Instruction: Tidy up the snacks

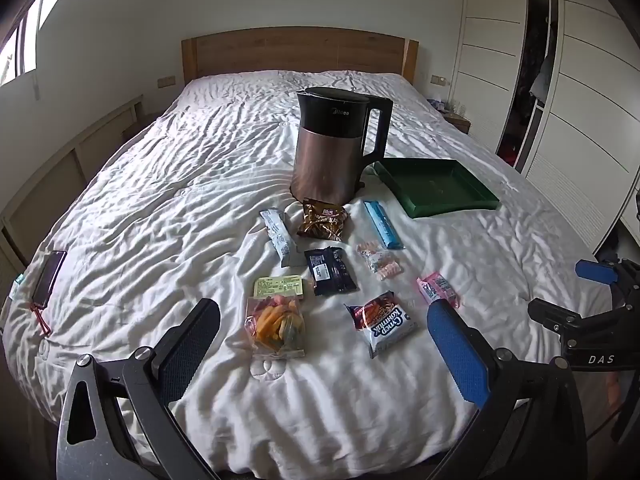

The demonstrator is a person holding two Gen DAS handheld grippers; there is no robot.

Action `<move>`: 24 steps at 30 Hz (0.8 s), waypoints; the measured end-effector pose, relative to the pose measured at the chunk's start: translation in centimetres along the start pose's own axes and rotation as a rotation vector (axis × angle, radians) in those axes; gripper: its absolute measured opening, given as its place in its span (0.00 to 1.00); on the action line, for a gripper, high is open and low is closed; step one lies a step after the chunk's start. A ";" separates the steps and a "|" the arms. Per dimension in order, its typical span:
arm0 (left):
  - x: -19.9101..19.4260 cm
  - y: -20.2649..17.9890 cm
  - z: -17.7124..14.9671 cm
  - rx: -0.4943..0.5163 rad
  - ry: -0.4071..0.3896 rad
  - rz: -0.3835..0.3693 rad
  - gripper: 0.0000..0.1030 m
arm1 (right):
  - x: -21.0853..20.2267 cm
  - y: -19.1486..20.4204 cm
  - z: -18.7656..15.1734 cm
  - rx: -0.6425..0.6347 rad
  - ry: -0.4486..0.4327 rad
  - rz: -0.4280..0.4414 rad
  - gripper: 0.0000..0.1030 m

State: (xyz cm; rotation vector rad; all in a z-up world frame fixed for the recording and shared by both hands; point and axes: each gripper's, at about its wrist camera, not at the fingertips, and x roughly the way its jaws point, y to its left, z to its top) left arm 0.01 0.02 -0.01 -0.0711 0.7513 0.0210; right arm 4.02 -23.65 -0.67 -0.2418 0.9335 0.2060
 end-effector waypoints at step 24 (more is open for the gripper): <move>0.0 0.0 0.0 -0.003 0.005 -0.007 0.99 | 0.0 0.1 0.1 0.000 -0.004 -0.003 1.00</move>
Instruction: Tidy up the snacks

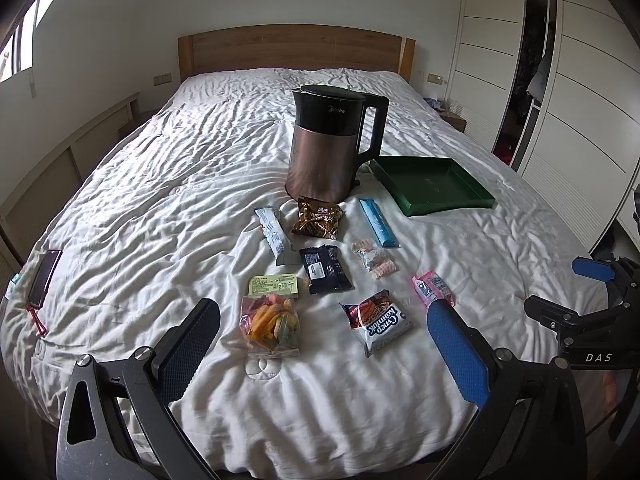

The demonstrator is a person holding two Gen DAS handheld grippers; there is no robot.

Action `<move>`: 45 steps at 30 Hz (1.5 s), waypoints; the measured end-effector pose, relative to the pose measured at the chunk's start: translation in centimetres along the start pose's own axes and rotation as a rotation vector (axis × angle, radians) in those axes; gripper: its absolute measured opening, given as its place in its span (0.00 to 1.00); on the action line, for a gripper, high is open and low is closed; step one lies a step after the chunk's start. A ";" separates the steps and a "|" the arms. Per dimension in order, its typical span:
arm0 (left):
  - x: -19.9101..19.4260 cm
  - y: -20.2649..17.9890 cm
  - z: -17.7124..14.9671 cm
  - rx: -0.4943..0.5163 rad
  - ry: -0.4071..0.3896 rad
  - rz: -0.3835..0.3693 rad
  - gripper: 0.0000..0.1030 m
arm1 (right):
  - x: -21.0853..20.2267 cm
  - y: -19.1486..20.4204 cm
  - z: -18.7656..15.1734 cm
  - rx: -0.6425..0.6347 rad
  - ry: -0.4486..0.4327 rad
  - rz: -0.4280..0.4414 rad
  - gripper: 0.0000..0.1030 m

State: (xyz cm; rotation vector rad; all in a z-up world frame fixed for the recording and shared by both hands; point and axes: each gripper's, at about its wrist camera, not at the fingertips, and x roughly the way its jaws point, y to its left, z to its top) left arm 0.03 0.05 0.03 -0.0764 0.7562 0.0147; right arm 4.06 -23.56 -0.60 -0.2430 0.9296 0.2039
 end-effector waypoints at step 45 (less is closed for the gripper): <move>0.3 -0.9 -0.3 -0.004 0.006 -0.006 0.99 | -0.2 -0.1 0.0 0.000 -0.002 -0.002 1.00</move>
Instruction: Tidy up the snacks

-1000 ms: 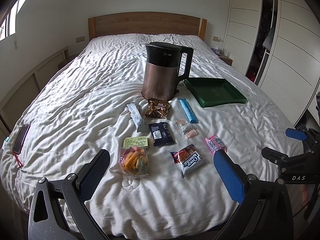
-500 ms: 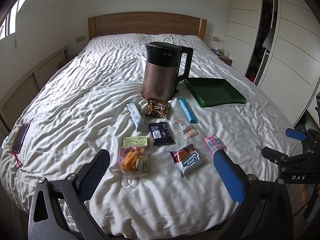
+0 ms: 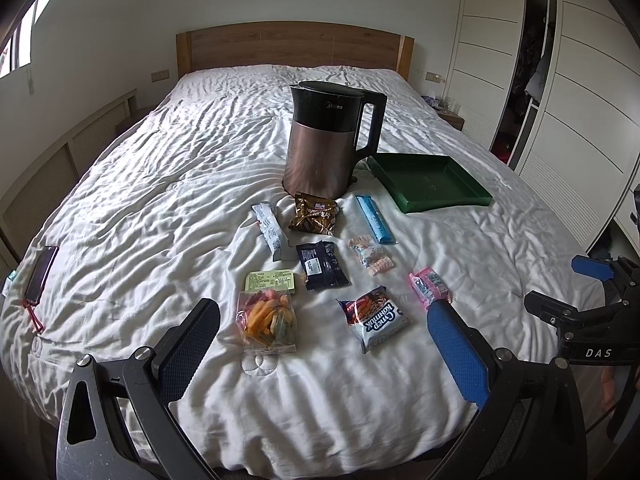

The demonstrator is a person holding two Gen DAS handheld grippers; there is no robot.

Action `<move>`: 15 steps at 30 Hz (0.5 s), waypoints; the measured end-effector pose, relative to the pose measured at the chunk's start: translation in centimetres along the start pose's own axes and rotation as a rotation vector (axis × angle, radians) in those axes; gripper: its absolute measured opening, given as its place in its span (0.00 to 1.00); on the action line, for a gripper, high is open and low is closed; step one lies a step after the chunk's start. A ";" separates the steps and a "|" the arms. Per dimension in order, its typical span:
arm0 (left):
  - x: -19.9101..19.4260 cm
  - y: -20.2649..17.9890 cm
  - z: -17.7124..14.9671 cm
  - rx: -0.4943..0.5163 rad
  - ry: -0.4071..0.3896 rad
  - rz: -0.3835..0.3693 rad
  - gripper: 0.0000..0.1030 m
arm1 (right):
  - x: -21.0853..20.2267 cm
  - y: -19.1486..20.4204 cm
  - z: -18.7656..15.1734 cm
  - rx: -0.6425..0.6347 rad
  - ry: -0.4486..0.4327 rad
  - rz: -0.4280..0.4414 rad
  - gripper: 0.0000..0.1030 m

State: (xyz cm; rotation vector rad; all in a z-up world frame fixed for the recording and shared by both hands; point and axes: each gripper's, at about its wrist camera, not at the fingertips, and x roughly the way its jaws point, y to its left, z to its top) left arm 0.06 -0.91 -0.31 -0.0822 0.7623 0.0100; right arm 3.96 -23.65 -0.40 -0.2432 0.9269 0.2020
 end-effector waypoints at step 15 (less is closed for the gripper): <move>0.4 -0.8 -1.6 -0.012 0.005 0.004 0.99 | 0.3 -0.1 -0.1 0.000 0.001 0.000 1.00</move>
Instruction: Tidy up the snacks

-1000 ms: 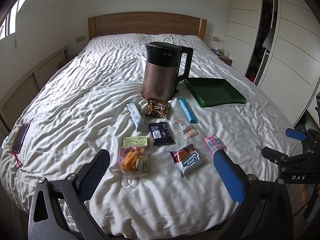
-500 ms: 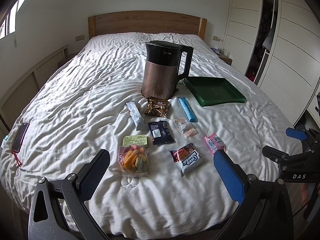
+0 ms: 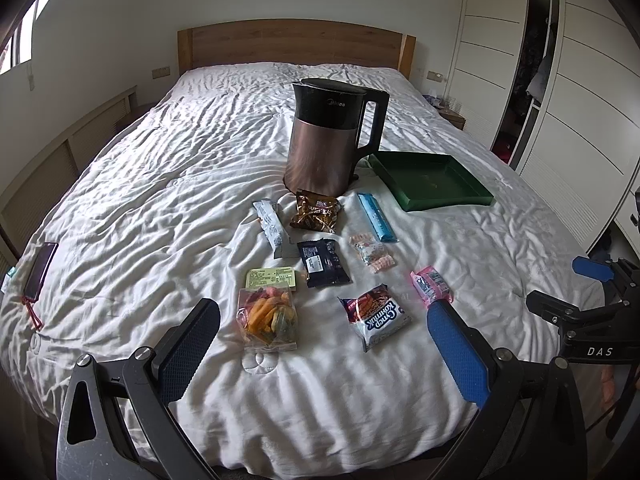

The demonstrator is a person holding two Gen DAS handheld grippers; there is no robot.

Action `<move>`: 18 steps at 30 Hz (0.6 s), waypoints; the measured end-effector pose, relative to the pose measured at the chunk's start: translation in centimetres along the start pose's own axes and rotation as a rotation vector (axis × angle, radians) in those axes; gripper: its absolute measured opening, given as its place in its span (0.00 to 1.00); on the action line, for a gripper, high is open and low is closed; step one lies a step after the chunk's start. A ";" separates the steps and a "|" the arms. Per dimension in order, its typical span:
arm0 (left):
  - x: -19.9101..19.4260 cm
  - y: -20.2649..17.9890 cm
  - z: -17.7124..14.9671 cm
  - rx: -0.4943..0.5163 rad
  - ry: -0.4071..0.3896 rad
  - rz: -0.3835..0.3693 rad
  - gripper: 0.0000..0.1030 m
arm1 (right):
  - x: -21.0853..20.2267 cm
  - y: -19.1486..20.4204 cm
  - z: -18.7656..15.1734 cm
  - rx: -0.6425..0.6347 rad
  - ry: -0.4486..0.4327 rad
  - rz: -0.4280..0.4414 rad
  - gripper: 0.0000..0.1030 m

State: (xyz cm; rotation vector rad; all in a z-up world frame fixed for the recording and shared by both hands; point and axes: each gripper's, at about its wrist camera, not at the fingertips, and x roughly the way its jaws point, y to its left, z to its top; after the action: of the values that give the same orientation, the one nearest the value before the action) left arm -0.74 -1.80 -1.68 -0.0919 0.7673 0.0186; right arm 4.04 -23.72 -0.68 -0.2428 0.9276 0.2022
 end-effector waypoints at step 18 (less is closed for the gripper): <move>0.1 0.5 0.3 -0.002 0.008 0.003 0.99 | 0.4 0.0 0.0 -0.001 0.000 0.003 1.00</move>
State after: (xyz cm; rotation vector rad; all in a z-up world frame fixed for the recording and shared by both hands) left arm -0.49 -1.27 -1.61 -0.0926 0.7752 0.0215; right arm 4.22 -23.71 -1.00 -0.2426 0.9283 0.2052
